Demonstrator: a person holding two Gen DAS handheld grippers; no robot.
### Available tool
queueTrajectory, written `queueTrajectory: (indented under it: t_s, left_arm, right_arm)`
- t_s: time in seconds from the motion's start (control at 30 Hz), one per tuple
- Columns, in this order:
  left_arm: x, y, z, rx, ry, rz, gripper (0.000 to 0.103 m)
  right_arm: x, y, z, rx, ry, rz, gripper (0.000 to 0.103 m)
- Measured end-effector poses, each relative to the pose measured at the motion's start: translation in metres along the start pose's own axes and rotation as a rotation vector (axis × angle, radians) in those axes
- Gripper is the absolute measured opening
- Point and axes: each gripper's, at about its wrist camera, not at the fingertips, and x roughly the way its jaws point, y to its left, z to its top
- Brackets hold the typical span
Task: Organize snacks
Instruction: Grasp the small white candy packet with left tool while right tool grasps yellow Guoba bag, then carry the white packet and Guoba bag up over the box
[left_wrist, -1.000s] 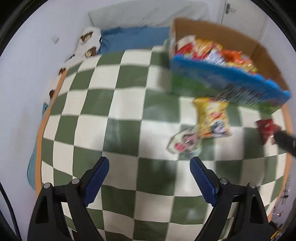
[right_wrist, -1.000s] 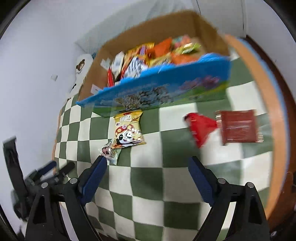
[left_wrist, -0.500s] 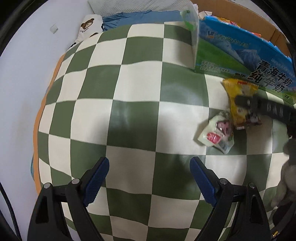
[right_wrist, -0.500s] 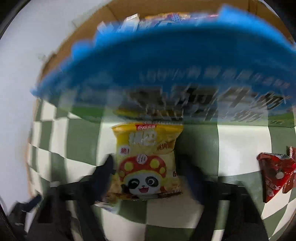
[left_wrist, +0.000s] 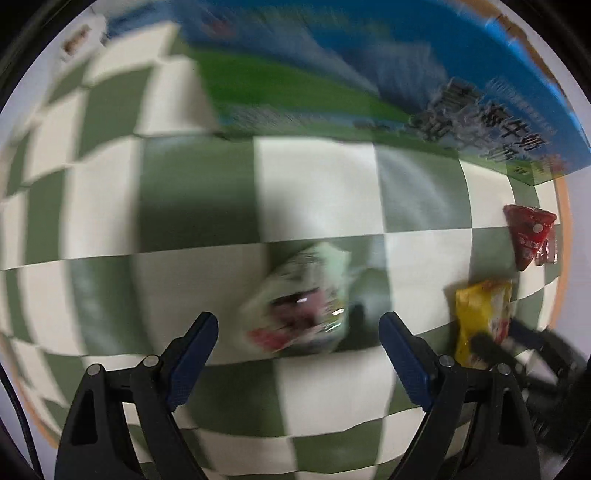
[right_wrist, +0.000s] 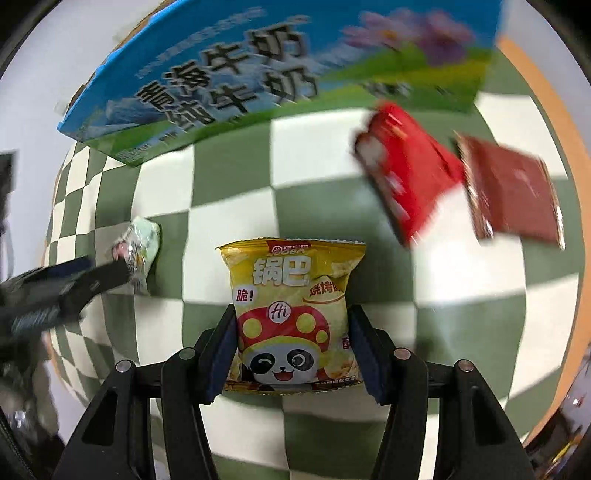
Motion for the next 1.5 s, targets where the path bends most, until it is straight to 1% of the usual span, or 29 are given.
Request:
queueTrajectory:
  t_s: [0.03, 0.07, 0.1, 0.2, 0.27, 0.33, 0.37, 0.5, 0.53, 0.6, 0.77, 0.83, 0.9, 0.93, 0.97, 1.0, 1.1, 1.13, 1.17, 1.23, 1.27, 1.37, 1.5]
  left_arm:
    - [0.006, 0.000, 0.002, -0.013, 0.008, -0.002, 0.073]
    - [0.010, 0.000, 0.003, -0.019, 0.013, 0.011, 0.060]
    - [0.011, 0.000, 0.003, -0.021, 0.004, 0.019, 0.058]
    - [0.006, 0.001, -0.008, -0.037, -0.020, 0.021, 0.055]
    - [0.001, -0.009, -0.028, -0.044, -0.018, 0.016, 0.055]
    - [0.001, -0.013, -0.050, -0.044, -0.007, 0.013, 0.055]
    - [0.001, -0.016, -0.064, -0.048, 0.000, 0.013, 0.055]
    - [0.007, -0.028, -0.117, -0.054, 0.048, -0.014, 0.055]
    - [0.010, -0.030, -0.127, -0.055, 0.061, -0.025, 0.055]
    - [0.019, -0.027, -0.135, -0.071, 0.084, -0.048, 0.060]
    - [0.034, -0.014, -0.131, -0.130, 0.118, -0.118, 0.060]
    - [0.034, -0.012, -0.130, -0.142, 0.122, -0.126, 0.060]
    - [0.034, -0.013, -0.132, -0.149, 0.118, -0.119, 0.060]
    - [0.035, -0.012, -0.132, -0.148, 0.111, -0.107, 0.059]
    - [0.037, -0.006, -0.122, -0.141, 0.104, -0.088, 0.057]
    - [0.036, -0.010, -0.124, -0.134, 0.093, -0.068, 0.057]
    - [0.026, -0.018, -0.131, -0.121, 0.060, -0.035, 0.056]
    - [0.024, -0.029, -0.125, -0.113, 0.047, -0.027, 0.056]
    - [0.020, -0.037, -0.121, -0.108, 0.038, -0.022, 0.056]
    - [0.011, -0.043, -0.124, -0.091, 0.023, -0.018, 0.056]
    - [0.007, -0.046, -0.125, -0.084, 0.015, -0.014, 0.056]
    - [-0.007, -0.055, -0.123, -0.064, -0.005, -0.018, 0.056]
    - [-0.035, -0.070, -0.117, -0.047, -0.041, -0.061, 0.056]
  right_arm:
    - [0.000, -0.002, -0.003, 0.004, 0.004, -0.001, 0.060]
    - [0.000, -0.004, -0.005, 0.009, 0.003, 0.001, 0.060]
    - [0.000, -0.004, -0.007, 0.010, 0.001, 0.000, 0.060]
    - [0.000, 0.001, -0.011, 0.006, 0.003, -0.003, 0.060]
    - [0.001, -0.001, -0.015, 0.013, 0.010, 0.005, 0.060]
    - [0.002, -0.001, -0.021, 0.016, 0.024, 0.013, 0.060]
    - [-0.002, -0.008, -0.025, 0.015, 0.033, 0.016, 0.060]
    - [-0.002, -0.012, -0.049, -0.001, 0.078, 0.022, 0.060]
    - [-0.002, -0.013, -0.055, -0.004, 0.091, 0.024, 0.060]
    - [-0.001, -0.014, -0.067, -0.017, 0.117, 0.025, 0.060]
    - [0.008, -0.019, -0.077, 0.005, 0.146, 0.041, 0.062]
    - [0.010, -0.019, -0.078, 0.007, 0.145, 0.036, 0.063]
    - [0.012, -0.018, -0.080, 0.008, 0.144, 0.032, 0.064]
    - [0.014, -0.017, -0.079, 0.010, 0.143, 0.029, 0.065]
    - [0.015, -0.017, -0.079, 0.012, 0.142, 0.025, 0.065]
    - [0.016, -0.018, -0.079, 0.016, 0.139, 0.022, 0.064]
    - [0.018, -0.017, -0.081, 0.023, 0.121, 0.011, 0.059]
    - [0.017, -0.017, -0.082, 0.027, 0.111, 0.012, 0.056]
    - [0.014, -0.018, -0.082, 0.028, 0.101, 0.017, 0.055]
    - [0.007, -0.019, -0.084, 0.033, 0.088, 0.031, 0.050]
    - [0.003, -0.020, -0.085, 0.038, 0.080, 0.039, 0.049]
    - [-0.007, -0.022, -0.088, 0.038, 0.068, 0.060, 0.048]
    - [-0.023, -0.021, -0.087, 0.030, 0.043, 0.092, 0.048]
